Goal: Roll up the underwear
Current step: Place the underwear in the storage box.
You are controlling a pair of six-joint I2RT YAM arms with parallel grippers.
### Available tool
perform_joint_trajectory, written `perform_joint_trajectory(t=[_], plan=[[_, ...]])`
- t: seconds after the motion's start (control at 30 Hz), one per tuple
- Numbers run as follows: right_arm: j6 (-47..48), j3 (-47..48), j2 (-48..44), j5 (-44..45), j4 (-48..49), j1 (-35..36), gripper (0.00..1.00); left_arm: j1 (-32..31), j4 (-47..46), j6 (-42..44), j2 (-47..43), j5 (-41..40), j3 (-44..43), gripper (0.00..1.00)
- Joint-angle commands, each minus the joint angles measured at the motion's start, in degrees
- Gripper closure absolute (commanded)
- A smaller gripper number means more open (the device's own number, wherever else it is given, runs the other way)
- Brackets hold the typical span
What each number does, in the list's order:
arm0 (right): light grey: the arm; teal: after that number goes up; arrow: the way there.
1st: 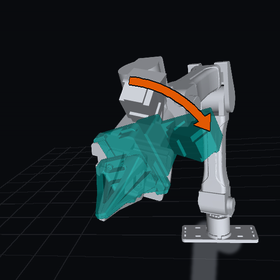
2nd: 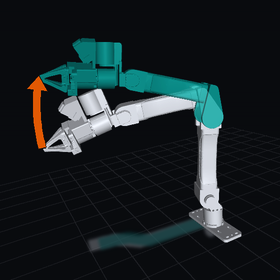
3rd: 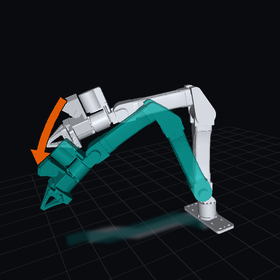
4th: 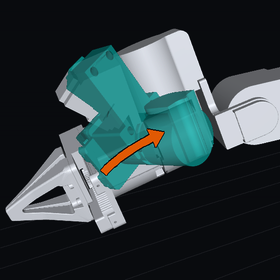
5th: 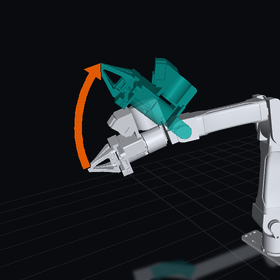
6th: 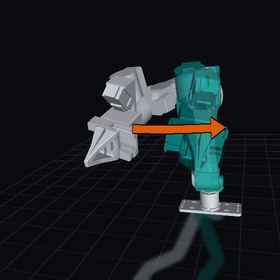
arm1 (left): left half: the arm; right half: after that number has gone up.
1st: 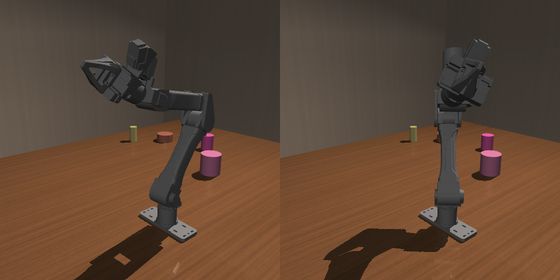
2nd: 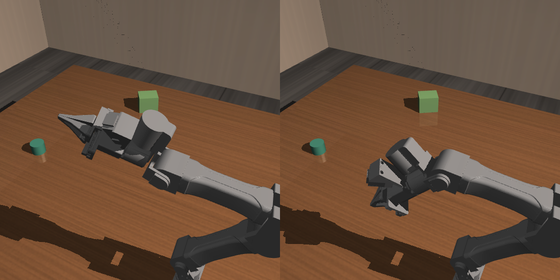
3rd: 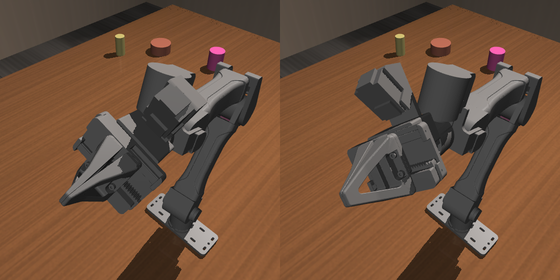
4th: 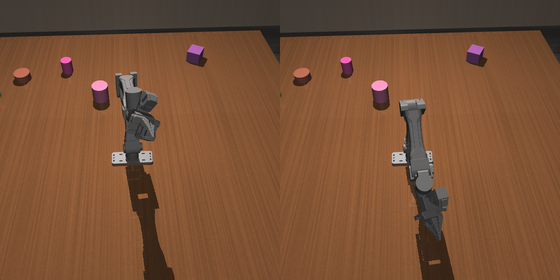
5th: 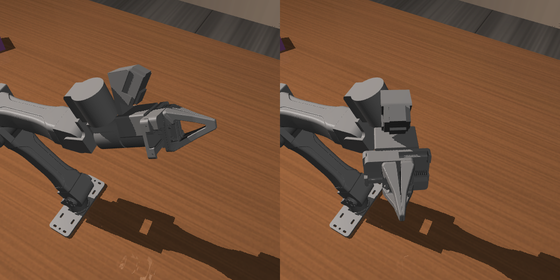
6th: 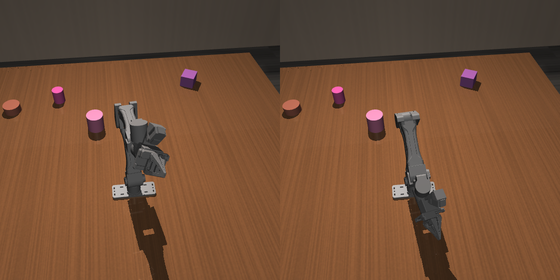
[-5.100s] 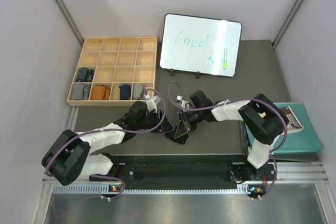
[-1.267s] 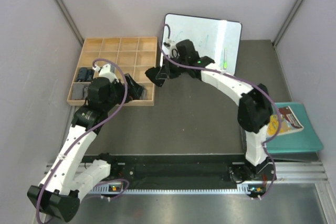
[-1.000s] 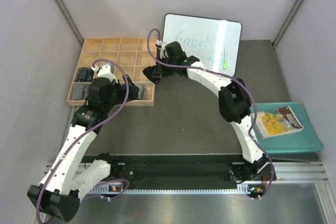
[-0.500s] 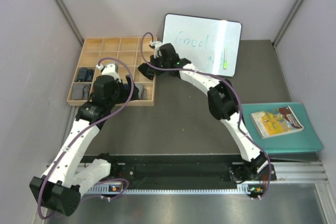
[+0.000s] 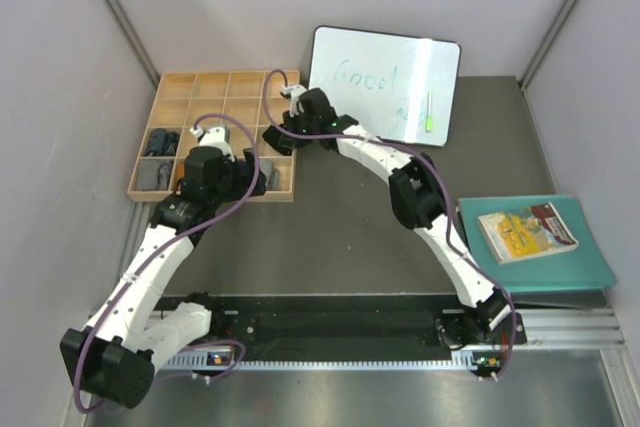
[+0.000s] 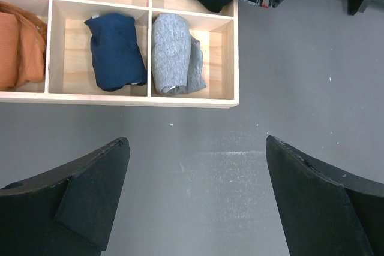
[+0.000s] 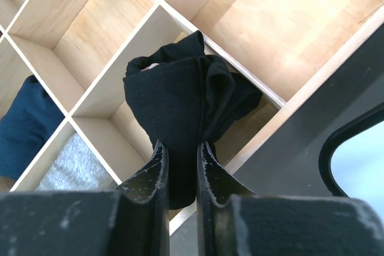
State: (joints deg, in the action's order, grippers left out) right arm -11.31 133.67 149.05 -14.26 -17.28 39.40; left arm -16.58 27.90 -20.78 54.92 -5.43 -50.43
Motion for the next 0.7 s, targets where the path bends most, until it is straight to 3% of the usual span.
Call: perform_joint_trajectory(t=[0.0, 0.17, 0.43, 0.67], plan=[[1.47, 3.18, 1.33, 2.22, -1.53, 0.77, 0.86, 0.32, -3.47, 1.09, -0.25, -0.54, 0.34, 0.01], [0.76, 3.18, 1.33, 1.87, -2.15, 0.86, 0.67, 0.32, -3.64, 1.26, -0.42, -0.63, 0.34, 0.01], [-0.55, 2.74, 1.15, 0.82, -0.92, 0.86, 0.50, 0.32, -3.55, 1.61, -0.60, -1.07, 0.51, 0.01], [-1.43, 0.98, -0.87, 0.03, 1.28, 0.86, 0.25, 0.32, -3.64, 2.23, -0.51, -1.86, 0.60, 0.01]])
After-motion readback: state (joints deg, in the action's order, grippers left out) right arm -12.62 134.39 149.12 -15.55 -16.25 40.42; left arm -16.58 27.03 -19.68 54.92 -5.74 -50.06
